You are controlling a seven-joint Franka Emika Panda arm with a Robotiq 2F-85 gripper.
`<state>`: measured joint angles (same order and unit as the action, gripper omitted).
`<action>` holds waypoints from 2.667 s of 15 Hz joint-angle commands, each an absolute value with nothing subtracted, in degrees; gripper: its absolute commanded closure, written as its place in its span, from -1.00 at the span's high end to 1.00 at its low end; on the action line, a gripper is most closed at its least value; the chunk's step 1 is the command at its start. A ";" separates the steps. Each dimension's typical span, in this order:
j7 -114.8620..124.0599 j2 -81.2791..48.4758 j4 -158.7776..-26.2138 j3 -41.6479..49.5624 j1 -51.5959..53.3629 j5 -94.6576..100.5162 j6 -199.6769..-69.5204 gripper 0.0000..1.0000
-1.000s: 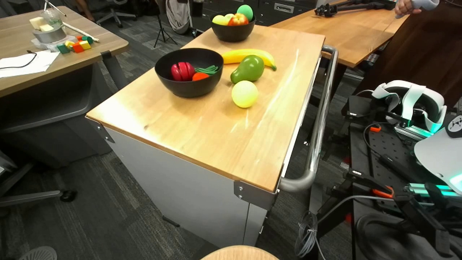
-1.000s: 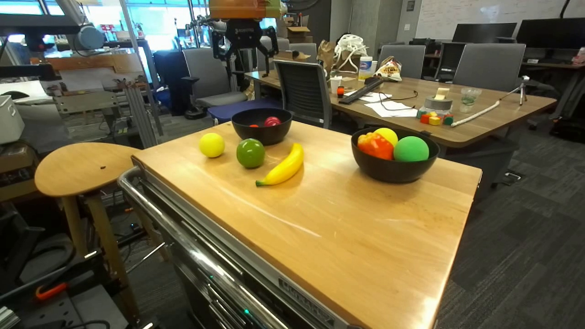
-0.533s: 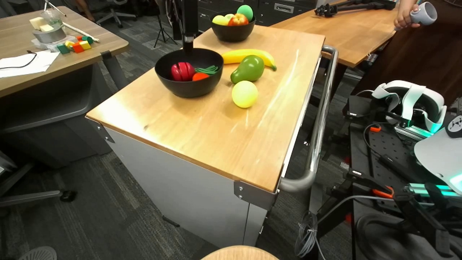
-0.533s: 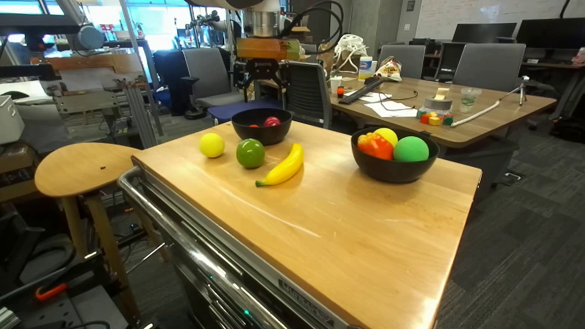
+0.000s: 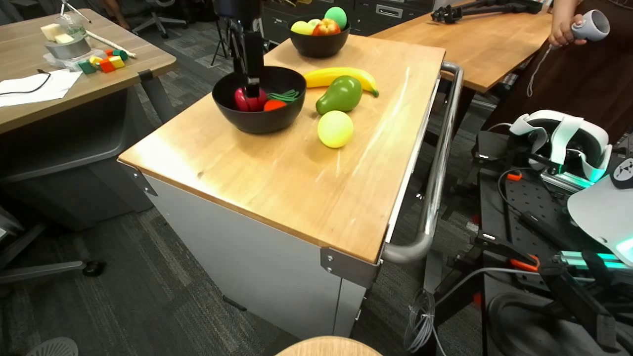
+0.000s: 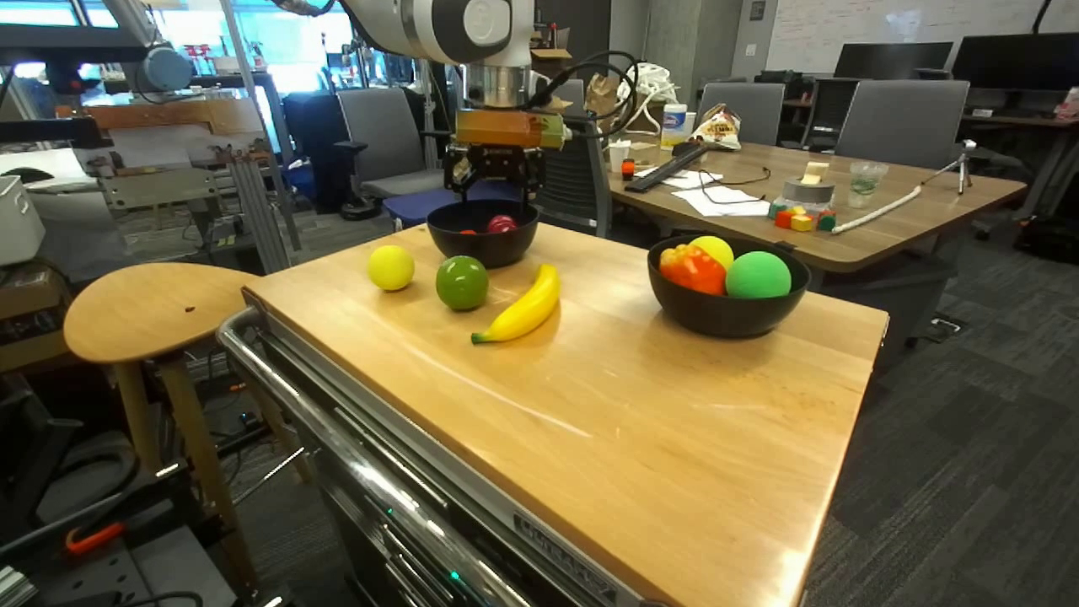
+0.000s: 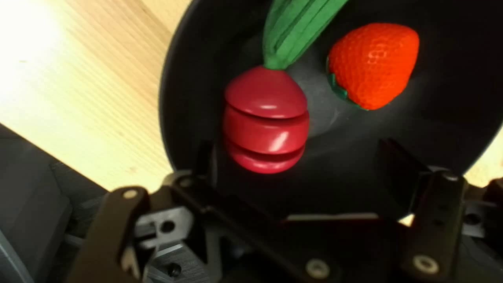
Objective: Remove the fruits and vegetables from the two black bowls
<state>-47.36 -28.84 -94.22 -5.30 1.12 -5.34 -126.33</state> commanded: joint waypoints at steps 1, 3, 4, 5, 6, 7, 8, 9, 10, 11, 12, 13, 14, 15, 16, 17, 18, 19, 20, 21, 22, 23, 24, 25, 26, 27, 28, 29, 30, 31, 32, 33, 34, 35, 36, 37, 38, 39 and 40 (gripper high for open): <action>-46.79 -30.98 -91.73 -5.95 0.35 -3.00 -125.71 1.00; -46.83 -30.12 -93.74 -6.48 -0.01 -3.48 -126.16 1.00; -46.83 -30.33 -93.68 -6.46 -0.06 -3.21 -126.16 1.00; -46.76 -30.33 -93.87 -6.43 -0.11 -3.17 -125.99 0.89; -46.76 -30.28 -94.17 -6.29 -0.05 -2.82 -125.82 0.48; -46.70 -30.25 -94.35 -6.20 -0.01 -2.56 -125.65 0.40; -46.96 -30.14 -94.66 -6.25 -0.09 -2.43 -125.70 0.40; -47.12 -29.95 -94.98 -6.30 -0.12 -2.31 -125.79 0.29; -47.18 -29.74 -95.28 -6.32 -0.16 -2.22 -125.80 0.09; -47.23 -29.46 -95.55 -6.35 -0.18 -2.16 -125.72 -0.07; -47.38 -28.70 -96.06 -6.48 -0.27 -2.28 -125.25 -0.20; -47.32 -27.91 -96.43 -6.56 -0.29 -2.38 -124.73 -0.37; -47.60 -26.57 -96.98 -6.87 -0.43 -2.82 -123.98 -0.38; -47.94 -24.58 -97.63 -7.35 -0.62 -3.53 -122.59 -0.38; -47.84 -22.71 -98.21 -7.47 -0.58 -3.56 -121.56 -0.38; -47.37 -19.46 -99.39 -7.58 -0.54 -3.75 -119.72 -0.38; -47.57 -17.64 -99.95 -7.47 -0.55 -3.68 -119.40 -0.38; -48.91 -15.34 -100.82 -7.62 -0.85 -4.23 -120.31 -0.38; -49.72 -12.85 -101.52 -7.47 -1.16 -4.91 -120.97 -0.38; -50.11 -10.52 -101.82 -7.03 -1.52 -5.82 -121.77 -0.38; -50.37 -8.68 -101.38 -6.32 -2.12 -6.79 -120.67 -0.38; -50.93 -7.36 -100.51 -5.32 -3.09 -7.85 -119.63 -0.38; -50.97 -7.21 -99.64 -4.22 -3.86 -8.62 -118.49 -0.38; -51.15 -8.03 -98.82 -2.88 -4.67 -8.78 -118.38 -0.38; -51.16 -8.14 -98.67 -1.78 -5.29 -8.83 -117.59 -0.38; -51.72 -9.49 -98.23 -0.68 -6.02 -8.62 -117.62 -0.38; -51.46 -10.34 -98.09 0.19 -6.52 -8.28 -117.46 -0.38; -52.05 -11.97 -97.62 0.75 -7.09 -8.56 -117.56 -0.38; -52.70 -13.35 -97.34 0.97 -7.59 -9.20 -117.41 -0.38; -52.81 -15.02 -97.00 0.98 -7.87 -9.16 -117.31 -0.38; -52.59 -16.72 -96.61 0.85 -8.08 -9.01 -117.18 -0.38; -52.33 -18.27 -96.49 0.51 -8.11 -8.80 -117.38 -0.38; -52.11 -19.72 -96.41 0.21 -8.03 -8.47 -117.40 -0.38; -51.92 -21.02 -96.28 -0.10 -7.92 -7.91 -117.58 -0.38; -51.61 -22.45 -95.98 -0.32 -7.82 -7.28 -118.09 -0.38; -51.15 -23.82 -95.46 -0.33 -7.73 -6.40 -118.56 -0.38; -51.02 -24.95 -94.90 -0.35 -7.71 -5.68 -118.96 -0.38; -50.75 -25.92 -94.27 -0.23 -7.73 -4.92 -119.07 -0.38; -50.47 -26.72 -93.69 -0.05 -7.80 -4.18 -119.18 -0.38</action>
